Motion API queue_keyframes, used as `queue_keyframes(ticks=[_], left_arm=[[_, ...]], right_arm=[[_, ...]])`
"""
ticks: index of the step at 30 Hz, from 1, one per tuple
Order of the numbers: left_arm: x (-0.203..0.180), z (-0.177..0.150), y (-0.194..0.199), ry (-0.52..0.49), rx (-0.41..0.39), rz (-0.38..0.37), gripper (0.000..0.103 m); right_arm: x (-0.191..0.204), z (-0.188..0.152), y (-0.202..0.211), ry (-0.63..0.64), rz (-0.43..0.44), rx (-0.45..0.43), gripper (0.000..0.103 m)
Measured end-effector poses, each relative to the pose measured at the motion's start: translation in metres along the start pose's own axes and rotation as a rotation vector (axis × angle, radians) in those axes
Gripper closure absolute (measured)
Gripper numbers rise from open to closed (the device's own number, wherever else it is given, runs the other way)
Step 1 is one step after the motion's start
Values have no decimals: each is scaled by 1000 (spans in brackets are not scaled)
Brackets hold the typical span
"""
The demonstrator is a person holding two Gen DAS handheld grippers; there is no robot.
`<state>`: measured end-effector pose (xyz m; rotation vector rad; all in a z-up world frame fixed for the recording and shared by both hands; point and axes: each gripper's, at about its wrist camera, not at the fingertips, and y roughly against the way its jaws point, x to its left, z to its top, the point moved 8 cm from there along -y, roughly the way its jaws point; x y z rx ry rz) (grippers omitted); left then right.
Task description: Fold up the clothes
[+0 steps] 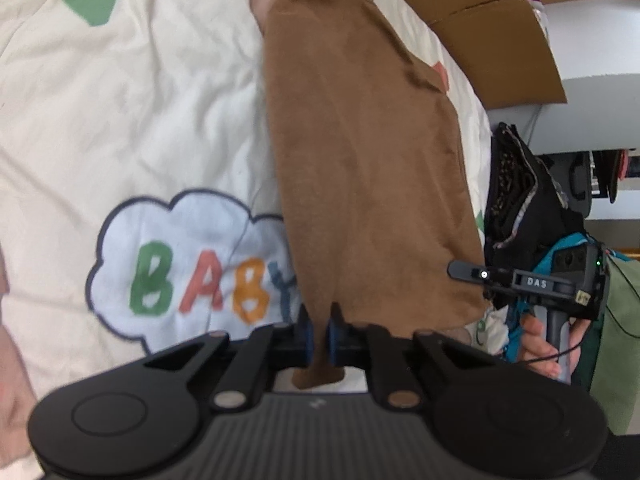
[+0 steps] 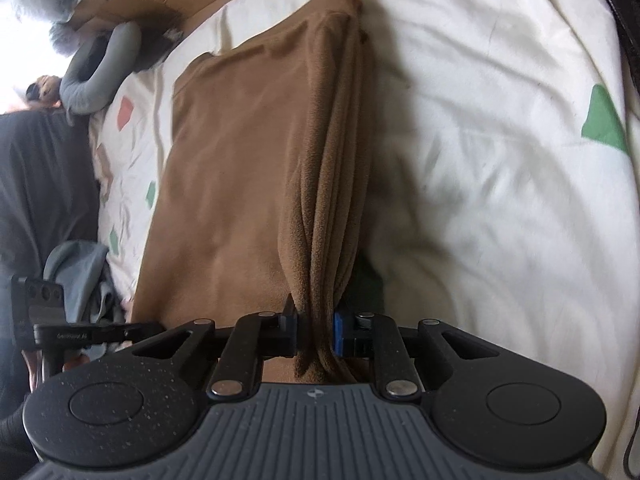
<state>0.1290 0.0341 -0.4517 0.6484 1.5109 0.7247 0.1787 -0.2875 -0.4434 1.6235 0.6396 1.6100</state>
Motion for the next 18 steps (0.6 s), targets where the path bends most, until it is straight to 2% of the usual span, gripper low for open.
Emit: queue_keyframes(ticks=[9,18], left_arm=[[8,-19,6,17,59,-7,96],[18,-29,-19,40,131,19,92]], right_arm=[[15,-27,10,48,23,91,88],[11,-44,-1,71,-18,135,88]])
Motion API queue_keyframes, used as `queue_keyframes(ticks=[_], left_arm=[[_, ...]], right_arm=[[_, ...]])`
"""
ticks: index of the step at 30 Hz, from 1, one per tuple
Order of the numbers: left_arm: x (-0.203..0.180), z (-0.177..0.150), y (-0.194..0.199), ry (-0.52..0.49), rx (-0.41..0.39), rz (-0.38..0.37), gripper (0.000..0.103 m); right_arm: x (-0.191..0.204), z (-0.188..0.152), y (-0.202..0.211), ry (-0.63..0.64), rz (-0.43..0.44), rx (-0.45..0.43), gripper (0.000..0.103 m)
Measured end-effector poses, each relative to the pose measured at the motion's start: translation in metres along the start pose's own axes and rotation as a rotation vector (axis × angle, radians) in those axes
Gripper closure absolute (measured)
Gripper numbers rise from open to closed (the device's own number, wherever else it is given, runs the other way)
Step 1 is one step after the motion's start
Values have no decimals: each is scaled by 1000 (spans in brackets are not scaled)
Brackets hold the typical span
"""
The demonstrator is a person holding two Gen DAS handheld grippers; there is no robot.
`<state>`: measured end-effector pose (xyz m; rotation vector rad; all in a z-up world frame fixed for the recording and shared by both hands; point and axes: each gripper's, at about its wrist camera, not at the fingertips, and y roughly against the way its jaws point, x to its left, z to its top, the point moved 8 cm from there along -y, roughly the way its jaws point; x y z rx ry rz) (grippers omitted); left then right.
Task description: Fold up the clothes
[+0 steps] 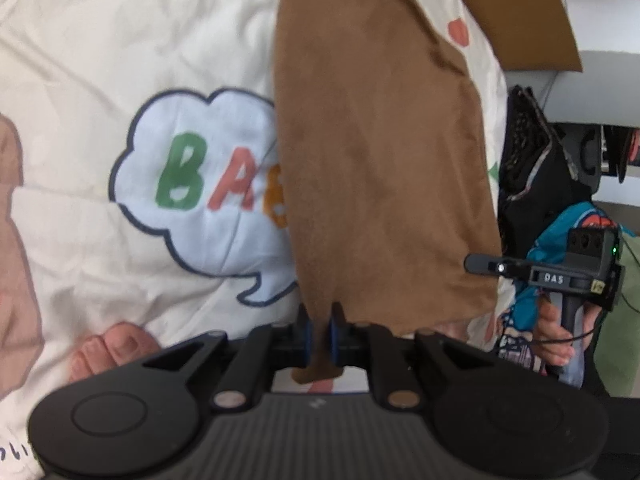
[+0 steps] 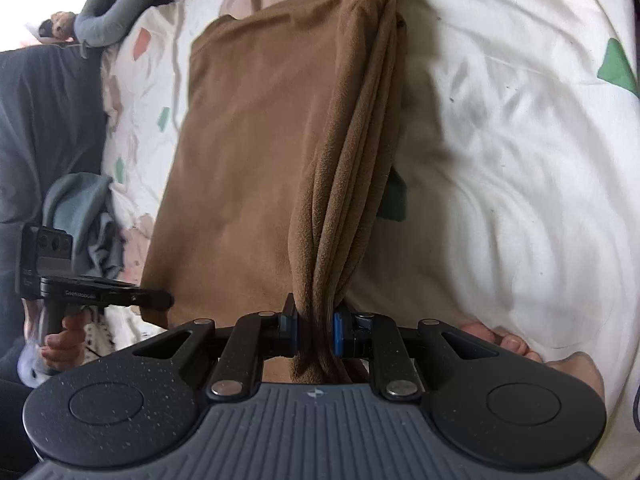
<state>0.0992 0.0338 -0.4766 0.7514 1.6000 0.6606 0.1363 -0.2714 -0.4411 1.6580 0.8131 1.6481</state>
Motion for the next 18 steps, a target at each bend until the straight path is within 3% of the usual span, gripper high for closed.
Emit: queue_keyframes(ticks=[3,6,8,12,18], left_arm=[[4,0,-4,3,19,15,81],[5,2,0,1,7,13,58],[5,6,8,0,-20,13,44],[6,19,22,-3,-61,24,39],[4,38,36,-23,-112,40,35]], right_arm=[[-5,-1,-5,-26,-5,4,86],[-10,0,-7,-47,-24,9,77],[-13,1,-5,-50,-33,-2,60],[-19,11,7,-49,-37,-40,51],[-24,28,23,-61,-41,-110,51]])
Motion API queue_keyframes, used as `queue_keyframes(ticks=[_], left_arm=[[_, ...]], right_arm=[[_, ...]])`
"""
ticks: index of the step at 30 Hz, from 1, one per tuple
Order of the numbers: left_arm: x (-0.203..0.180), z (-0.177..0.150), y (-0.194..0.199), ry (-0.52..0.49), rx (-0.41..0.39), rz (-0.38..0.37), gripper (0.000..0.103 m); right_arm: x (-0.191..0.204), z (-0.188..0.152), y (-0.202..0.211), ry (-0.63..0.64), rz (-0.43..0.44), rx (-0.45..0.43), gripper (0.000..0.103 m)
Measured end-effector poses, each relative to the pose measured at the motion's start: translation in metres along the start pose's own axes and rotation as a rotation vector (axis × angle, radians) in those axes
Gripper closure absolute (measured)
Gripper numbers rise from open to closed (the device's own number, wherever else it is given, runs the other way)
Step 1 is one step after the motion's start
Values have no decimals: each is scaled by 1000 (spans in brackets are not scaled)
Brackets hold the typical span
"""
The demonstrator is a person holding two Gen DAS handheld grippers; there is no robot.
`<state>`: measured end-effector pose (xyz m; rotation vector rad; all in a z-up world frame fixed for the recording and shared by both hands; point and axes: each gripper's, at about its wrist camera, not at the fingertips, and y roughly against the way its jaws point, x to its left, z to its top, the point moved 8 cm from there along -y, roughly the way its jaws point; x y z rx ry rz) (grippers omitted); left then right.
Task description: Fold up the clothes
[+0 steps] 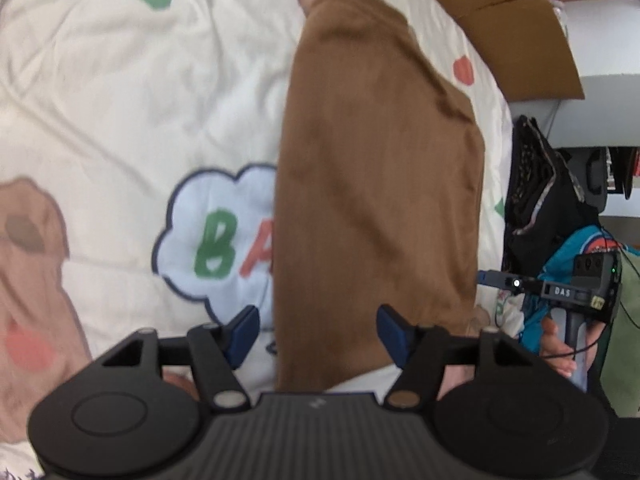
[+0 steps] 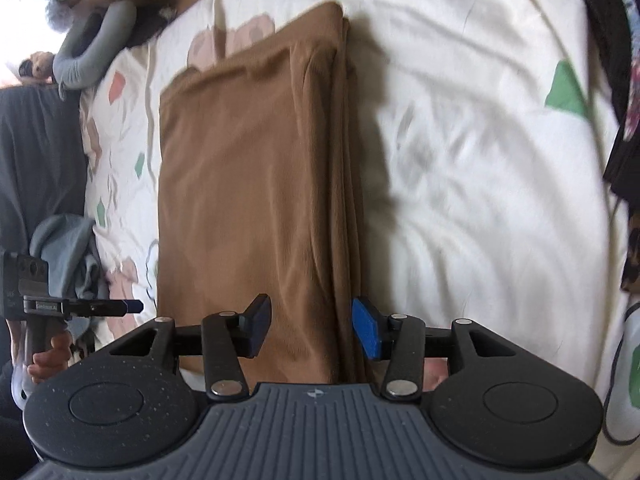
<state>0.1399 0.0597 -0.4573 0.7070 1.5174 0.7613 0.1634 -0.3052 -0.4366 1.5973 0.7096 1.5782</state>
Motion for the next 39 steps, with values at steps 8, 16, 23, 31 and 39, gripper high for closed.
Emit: queue_keyframes(ticks=[8,16,23,31,39], left_arm=[[-11,31,5,-42,-68,13,32],[-21,73,13,-80,-160,18,32],[-28,100,2,-115,-193,29,32],[-24,118,-20,-113,-185,24,32],[-15,134,-37,-72,-176,5,32]], right_arm=[[1,24,11,5,-9,-80,45],[3,56,14,-3,-10,-160,45],[5,77,6,-1,-18,-191,45],[-11,96,-23,-56,-19,-176,42],[-23,102,-45,-146,92,-138,36]])
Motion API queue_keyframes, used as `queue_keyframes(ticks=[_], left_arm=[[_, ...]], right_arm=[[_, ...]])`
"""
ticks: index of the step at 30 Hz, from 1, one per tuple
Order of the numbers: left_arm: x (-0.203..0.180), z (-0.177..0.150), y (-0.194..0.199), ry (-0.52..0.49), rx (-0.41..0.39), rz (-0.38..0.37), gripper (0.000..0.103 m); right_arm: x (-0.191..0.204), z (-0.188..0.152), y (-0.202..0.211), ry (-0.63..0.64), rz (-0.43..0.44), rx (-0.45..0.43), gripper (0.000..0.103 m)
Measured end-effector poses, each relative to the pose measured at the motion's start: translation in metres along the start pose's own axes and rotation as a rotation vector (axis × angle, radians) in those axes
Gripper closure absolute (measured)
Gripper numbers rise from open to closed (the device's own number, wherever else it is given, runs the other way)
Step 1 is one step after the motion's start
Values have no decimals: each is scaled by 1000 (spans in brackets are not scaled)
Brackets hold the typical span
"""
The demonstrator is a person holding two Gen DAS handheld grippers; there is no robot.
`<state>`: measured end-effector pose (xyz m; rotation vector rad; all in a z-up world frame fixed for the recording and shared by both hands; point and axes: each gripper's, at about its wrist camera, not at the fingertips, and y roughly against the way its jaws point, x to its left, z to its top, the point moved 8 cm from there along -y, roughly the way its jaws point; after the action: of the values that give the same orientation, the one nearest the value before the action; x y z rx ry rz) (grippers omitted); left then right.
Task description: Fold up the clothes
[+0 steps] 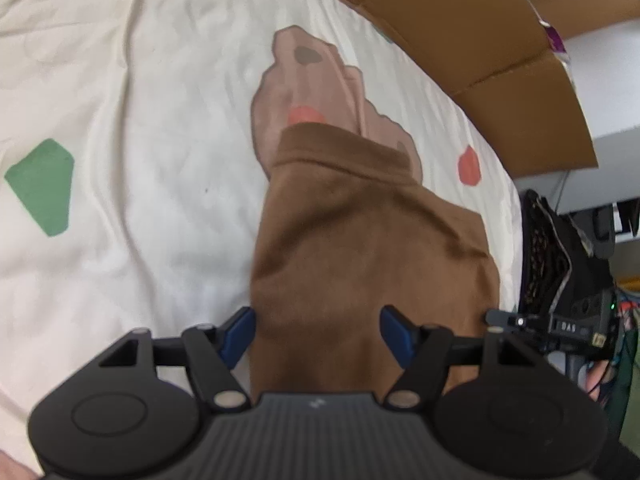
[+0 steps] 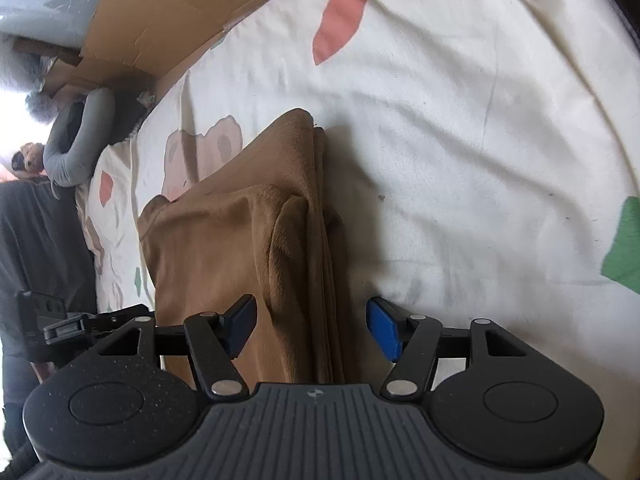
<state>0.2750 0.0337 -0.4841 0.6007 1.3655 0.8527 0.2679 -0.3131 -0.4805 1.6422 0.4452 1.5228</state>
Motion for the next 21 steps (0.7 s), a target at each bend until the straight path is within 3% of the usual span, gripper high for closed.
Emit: queue_keyframes(ticks=[5,7,9,11,12,14,18,19,20,21], left_arm=[[2,9,-5,11,0,-14,33],[3,13,-6,6,-4,-2,39],[6,15,-7,4,-5,19,50],[9,16,-6,3,-8,42,71],[11,17,-4,0,-12,51,76],[14,17,0,3,-24,51,83],[18,18,5,14,-38,41,84],[18,18,5,18,-36,37,80],[19,18,5,20,-36,35,77],[18,19,4,19,-36,33,73]], right_arm=[[2,7,-9,-27,45,10,35],[5,9,-10,-15,55,7,37],[10,10,-11,5,52,3,51],[10,11,-11,25,30,6,77],[9,11,-11,29,25,7,80],[9,12,-6,36,34,0,81],[6,12,2,34,42,-16,78],[4,12,4,30,40,-18,74],[2,13,5,23,42,-18,61],[-2,13,5,14,39,-22,56]])
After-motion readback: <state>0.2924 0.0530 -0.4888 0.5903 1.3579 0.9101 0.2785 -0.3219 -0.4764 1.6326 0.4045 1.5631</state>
